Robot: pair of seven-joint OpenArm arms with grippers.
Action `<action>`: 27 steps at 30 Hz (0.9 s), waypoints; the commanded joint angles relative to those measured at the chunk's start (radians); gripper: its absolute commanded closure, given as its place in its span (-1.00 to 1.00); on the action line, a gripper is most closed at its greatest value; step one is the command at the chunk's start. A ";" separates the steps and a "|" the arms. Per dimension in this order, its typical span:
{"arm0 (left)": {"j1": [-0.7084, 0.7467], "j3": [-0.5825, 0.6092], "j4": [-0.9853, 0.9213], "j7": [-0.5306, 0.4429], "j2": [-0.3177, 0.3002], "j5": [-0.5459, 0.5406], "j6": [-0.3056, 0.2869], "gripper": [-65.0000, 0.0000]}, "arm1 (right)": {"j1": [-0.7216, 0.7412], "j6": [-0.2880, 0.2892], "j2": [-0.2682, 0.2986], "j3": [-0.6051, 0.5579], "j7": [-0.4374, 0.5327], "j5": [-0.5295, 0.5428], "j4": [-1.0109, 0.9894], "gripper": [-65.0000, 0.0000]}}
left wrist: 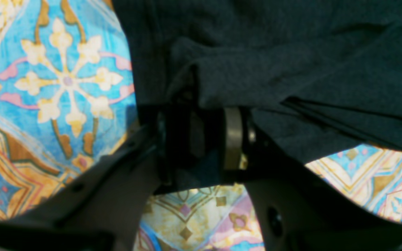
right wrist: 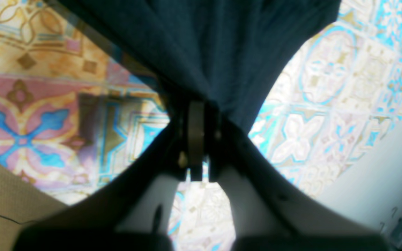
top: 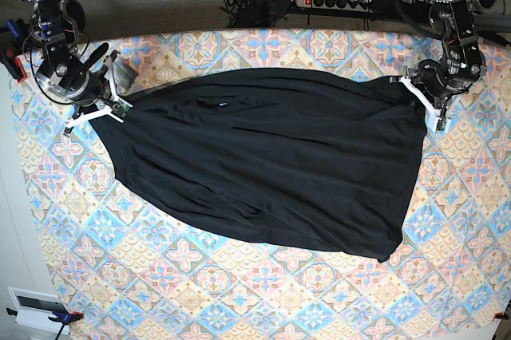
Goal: Layout the t-shirt on the table in an organized manner, then fold the t-shirt properly
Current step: 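Pull the held shirt edge with the right gripper away from the left gripper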
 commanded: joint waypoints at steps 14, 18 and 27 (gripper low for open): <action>-0.006 -0.011 0.012 -0.018 -0.017 -0.009 0.001 0.47 | 0.161 -0.004 0.021 0.063 -0.058 0.131 0.002 1.00; -0.006 -0.011 0.011 -0.018 -0.017 -0.007 0.001 0.57 | 0.203 -0.004 0.021 0.059 -0.082 0.154 -0.017 1.00; -0.009 -0.151 0.012 -0.016 0.029 -0.009 0.001 0.63 | 0.205 -0.004 0.021 0.059 -0.084 0.150 -0.135 1.00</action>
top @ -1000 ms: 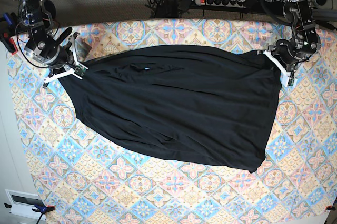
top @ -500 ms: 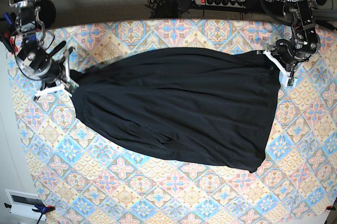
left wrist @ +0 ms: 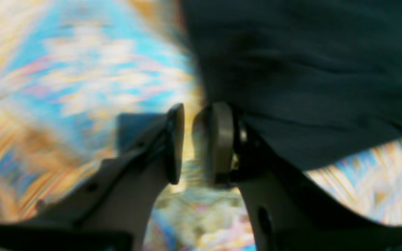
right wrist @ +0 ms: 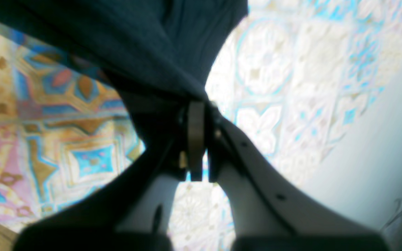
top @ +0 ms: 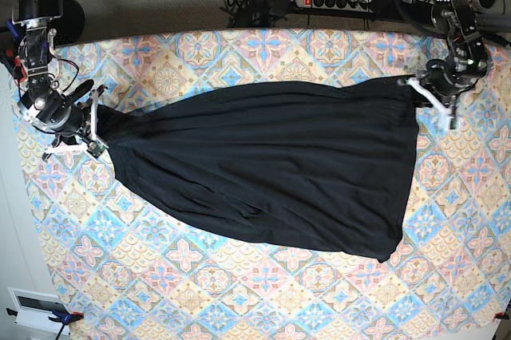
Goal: Layout the t-shirt on the table in an organized manner, then fold the t-shirt properly
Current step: 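Pull the held shirt edge with the right gripper away from the left gripper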
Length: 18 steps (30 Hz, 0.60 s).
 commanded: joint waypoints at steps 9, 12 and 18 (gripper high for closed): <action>0.035 -0.036 0.021 -0.007 -0.015 -0.005 -0.004 0.62 | 0.006 -0.011 0.023 -0.083 0.009 0.000 0.088 1.00; 0.095 -0.005 0.104 -0.009 -0.015 -0.005 -0.006 0.62 | 0.007 -0.011 0.023 -0.112 0.013 -0.002 0.099 1.00; 0.152 0.080 0.177 -0.007 -0.012 -0.007 -0.006 0.59 | 0.006 -0.011 0.006 -0.132 0.012 -0.003 0.102 1.00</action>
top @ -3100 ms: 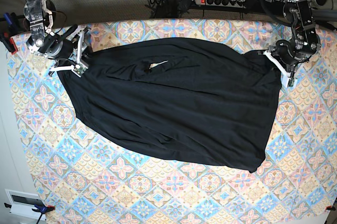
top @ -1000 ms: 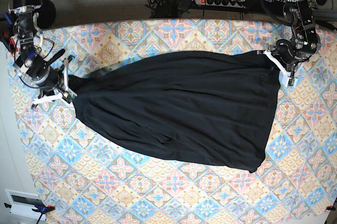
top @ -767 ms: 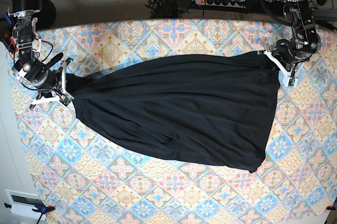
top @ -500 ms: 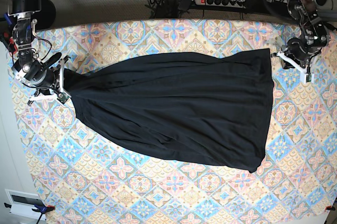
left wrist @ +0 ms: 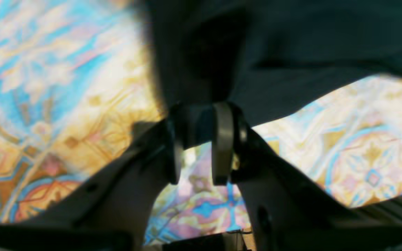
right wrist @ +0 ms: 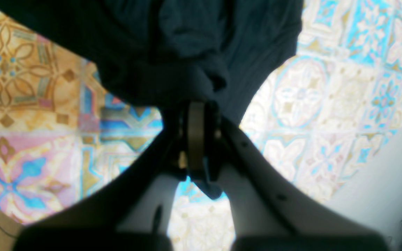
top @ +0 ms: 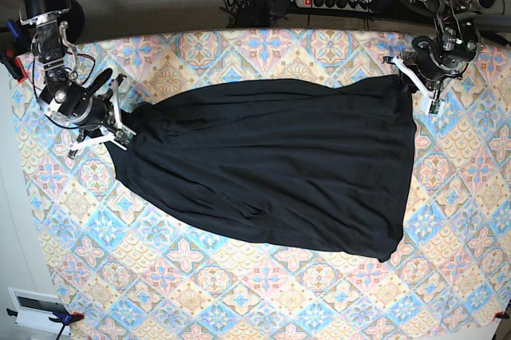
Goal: Layout the t-shirt on the table in an organized manner, then fold the t-shirt properly
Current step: 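Pull the held shirt edge with the right gripper away from the left gripper, then drag the shirt edge with the left gripper away from the right gripper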
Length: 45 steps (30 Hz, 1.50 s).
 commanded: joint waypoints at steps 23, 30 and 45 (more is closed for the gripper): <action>-0.046 -0.014 -0.221 -0.017 -0.011 -0.108 0.015 0.06 | 0.014 -0.007 0.011 0.006 0.016 0.003 0.019 1.00; -0.058 0.061 -0.224 -0.010 0.031 -0.105 0.015 0.47 | 0.014 -0.007 -0.002 0.006 0.015 0.003 0.019 1.00; -0.023 -0.063 -0.224 -0.014 -0.153 -0.237 0.009 1.00 | -0.101 -0.007 -0.002 0.013 0.015 0.003 0.134 1.00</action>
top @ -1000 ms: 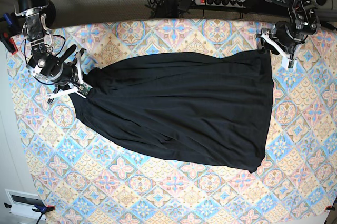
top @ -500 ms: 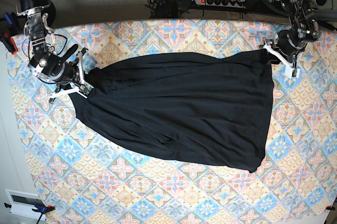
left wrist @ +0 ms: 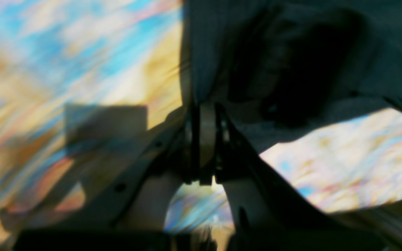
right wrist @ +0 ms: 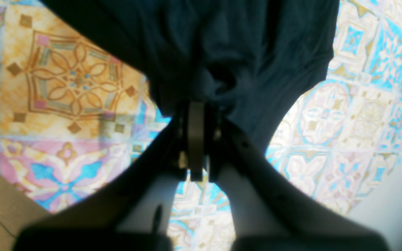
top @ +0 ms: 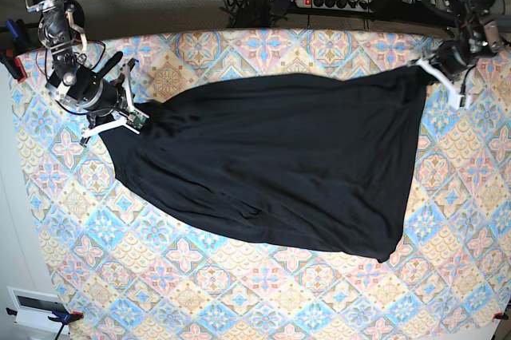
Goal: Layout the t-shirt on the table in an organized manner, then fold the t-shirt properly
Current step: 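Drag the shirt edge with the left gripper away from the right gripper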
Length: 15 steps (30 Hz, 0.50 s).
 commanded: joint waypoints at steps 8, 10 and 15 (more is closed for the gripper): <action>0.009 -0.042 0.014 -0.011 -0.104 -0.020 0.003 1.00 | -0.098 0.002 0.019 0.010 0.018 0.002 0.062 1.00; 0.009 -0.042 0.014 -0.011 -0.116 -0.012 0.003 1.00 | -0.124 0.002 0.020 0.010 0.021 0.002 0.071 1.00; 0.009 -0.044 0.013 -0.012 -0.163 -0.010 0.003 1.00 | -0.190 0.002 0.025 0.012 0.021 0.000 0.094 1.00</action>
